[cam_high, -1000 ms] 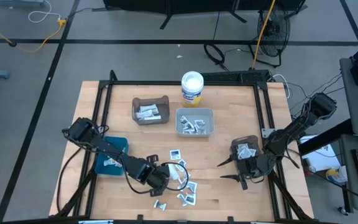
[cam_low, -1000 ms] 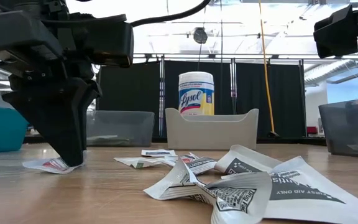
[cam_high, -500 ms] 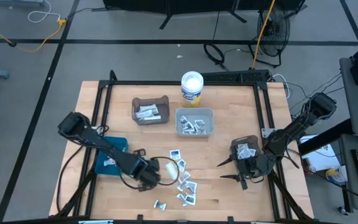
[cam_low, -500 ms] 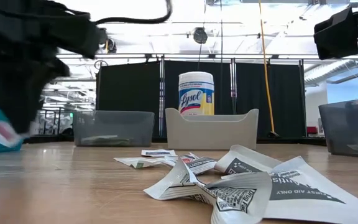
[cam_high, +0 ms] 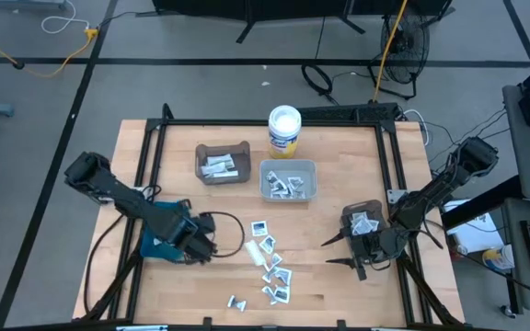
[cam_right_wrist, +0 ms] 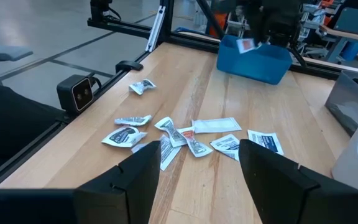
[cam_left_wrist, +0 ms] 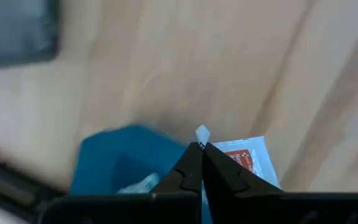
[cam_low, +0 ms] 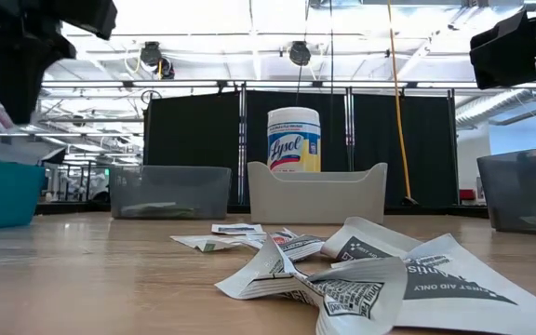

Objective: Pick & Place First Aid Supplies
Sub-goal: Put the orange ointment pack into the blue bin

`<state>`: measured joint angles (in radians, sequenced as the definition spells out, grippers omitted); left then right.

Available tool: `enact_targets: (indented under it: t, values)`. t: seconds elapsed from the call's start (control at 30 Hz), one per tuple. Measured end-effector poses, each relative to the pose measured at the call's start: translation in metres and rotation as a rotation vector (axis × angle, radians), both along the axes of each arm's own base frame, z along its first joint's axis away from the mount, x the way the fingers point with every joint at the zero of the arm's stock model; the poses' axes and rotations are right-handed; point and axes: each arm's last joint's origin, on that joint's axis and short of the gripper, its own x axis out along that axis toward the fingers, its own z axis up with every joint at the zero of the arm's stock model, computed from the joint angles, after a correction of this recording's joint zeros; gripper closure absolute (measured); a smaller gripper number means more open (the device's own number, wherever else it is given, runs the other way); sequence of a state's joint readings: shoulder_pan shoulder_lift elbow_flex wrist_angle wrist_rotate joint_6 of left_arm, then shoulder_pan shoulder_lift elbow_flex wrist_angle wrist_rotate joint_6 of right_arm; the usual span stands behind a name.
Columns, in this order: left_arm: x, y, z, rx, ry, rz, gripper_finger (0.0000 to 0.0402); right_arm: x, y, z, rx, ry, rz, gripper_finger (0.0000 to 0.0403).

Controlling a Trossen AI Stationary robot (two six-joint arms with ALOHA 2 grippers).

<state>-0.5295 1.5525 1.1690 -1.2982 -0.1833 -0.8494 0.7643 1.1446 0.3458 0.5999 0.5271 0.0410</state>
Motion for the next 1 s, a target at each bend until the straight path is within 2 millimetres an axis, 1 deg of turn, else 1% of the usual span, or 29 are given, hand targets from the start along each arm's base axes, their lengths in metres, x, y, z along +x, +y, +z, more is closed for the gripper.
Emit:
enact_targets:
  t: [0.13,0.27,0.4,0.5,0.7,0.8,0.9,1.0]
  values:
    - [-0.016,0.009,0.013,0.042,0.046,0.051,0.039,0.0,0.0,0.0,-0.001,0.001,0.0,0.019]
    - [-0.027,0.014,0.021,0.067,0.073,0.082,0.0381,0.0,0.0,0.0,-0.001,0.001,0.0,0.019]
    - [-0.034,0.016,0.024,0.081,0.091,0.079,0.0393,0.0,0.0,0.0,-0.001,0.001,0.0,0.019]
    - [-0.038,0.015,0.019,0.087,0.106,0.069,0.0396,0.0,0.0,0.0,-0.001,0.002,0.0,0.019]
    - [-0.054,0.02,-0.001,0.085,0.184,0.109,0.038,0.0,0.0,-0.001,0.018,0.01,-0.006,0.019]
    - [-0.065,0.025,-0.009,0.075,0.171,0.143,0.0383,0.0,0.0,-0.001,0.02,0.011,-0.006,0.019]
    - [-0.075,0.029,-0.014,0.035,0.118,0.166,0.0396,0.0,0.0,-0.001,0.02,0.011,-0.006,0.019]
    - [-0.085,0.034,-0.019,0.013,0.075,0.196,0.0393,0.0,0.0,-0.001,0.02,0.011,-0.006,0.019]
